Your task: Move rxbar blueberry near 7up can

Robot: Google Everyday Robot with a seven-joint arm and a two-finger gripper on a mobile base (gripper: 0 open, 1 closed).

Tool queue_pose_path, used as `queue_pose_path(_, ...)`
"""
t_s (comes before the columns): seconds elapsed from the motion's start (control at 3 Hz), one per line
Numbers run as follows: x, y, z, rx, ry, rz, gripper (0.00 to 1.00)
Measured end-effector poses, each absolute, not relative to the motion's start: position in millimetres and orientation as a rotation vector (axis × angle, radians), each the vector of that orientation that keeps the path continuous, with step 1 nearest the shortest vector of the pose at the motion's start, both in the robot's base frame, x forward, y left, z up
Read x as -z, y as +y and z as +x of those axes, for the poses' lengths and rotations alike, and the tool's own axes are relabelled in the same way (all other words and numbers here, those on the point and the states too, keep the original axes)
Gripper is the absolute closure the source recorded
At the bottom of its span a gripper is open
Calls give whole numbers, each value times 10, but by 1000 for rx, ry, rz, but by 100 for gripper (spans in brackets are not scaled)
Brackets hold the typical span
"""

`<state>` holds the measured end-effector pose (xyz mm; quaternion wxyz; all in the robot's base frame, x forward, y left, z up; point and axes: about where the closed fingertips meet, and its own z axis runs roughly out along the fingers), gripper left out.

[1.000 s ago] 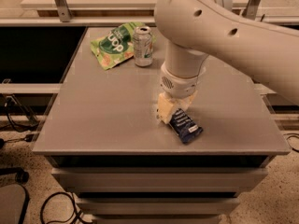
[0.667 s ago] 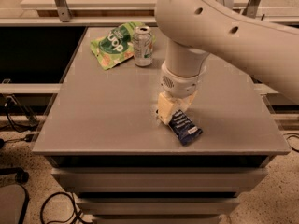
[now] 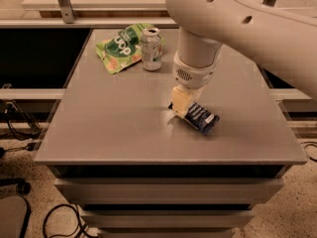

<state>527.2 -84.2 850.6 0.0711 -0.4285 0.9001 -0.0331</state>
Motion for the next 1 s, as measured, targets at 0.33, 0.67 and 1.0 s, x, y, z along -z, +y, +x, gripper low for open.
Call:
queue_pose_path(0.33, -8725, -855, 5614, 166, 2560, -1479, 100)
queue_pose_path(0.67, -8778, -837, 5647, 173, 2504, -1544, 100)
queue_pose_path(1.0, -8767, -855, 5648, 180, 2503, -1547, 100)
